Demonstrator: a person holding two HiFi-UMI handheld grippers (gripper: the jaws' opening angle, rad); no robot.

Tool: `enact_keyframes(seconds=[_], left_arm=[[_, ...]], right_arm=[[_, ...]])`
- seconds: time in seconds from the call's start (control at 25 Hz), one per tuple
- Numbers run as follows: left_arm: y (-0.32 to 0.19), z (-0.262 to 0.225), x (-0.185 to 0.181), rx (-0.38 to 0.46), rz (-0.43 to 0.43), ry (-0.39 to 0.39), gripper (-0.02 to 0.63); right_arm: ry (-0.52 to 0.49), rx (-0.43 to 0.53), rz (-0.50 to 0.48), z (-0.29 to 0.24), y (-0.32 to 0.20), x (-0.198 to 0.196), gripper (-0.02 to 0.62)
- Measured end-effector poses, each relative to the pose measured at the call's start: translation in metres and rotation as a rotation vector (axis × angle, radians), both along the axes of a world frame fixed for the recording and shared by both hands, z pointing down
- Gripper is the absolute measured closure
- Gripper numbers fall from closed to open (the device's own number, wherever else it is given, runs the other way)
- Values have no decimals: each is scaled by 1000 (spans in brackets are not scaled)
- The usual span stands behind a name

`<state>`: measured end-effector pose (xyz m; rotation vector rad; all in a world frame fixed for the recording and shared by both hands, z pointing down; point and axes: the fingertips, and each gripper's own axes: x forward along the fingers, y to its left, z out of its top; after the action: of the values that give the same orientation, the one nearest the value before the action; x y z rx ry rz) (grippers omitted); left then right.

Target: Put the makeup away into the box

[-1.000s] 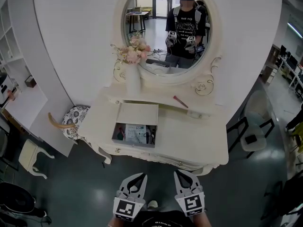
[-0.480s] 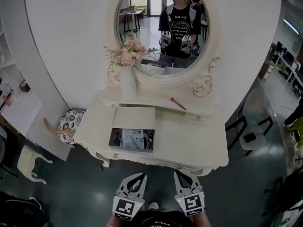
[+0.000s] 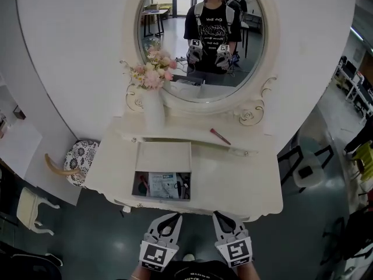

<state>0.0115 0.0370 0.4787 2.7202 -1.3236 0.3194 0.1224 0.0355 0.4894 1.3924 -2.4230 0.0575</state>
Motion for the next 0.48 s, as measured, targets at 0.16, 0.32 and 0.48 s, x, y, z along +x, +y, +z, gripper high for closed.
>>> enact_keyframes(seconds=[0.16,0.32,0.48], left_arm=[[-26,-2,-5,10,24,9,589],[-54,-1,-17,4,37,13,589],[-79,-2,-25,4,61,15,589]], right_arm=[[3,2,21,-2,-26,-7,586],[34,-5,40,-1,-49,-16,586],[54,-36,50,6,-65,-24,586]])
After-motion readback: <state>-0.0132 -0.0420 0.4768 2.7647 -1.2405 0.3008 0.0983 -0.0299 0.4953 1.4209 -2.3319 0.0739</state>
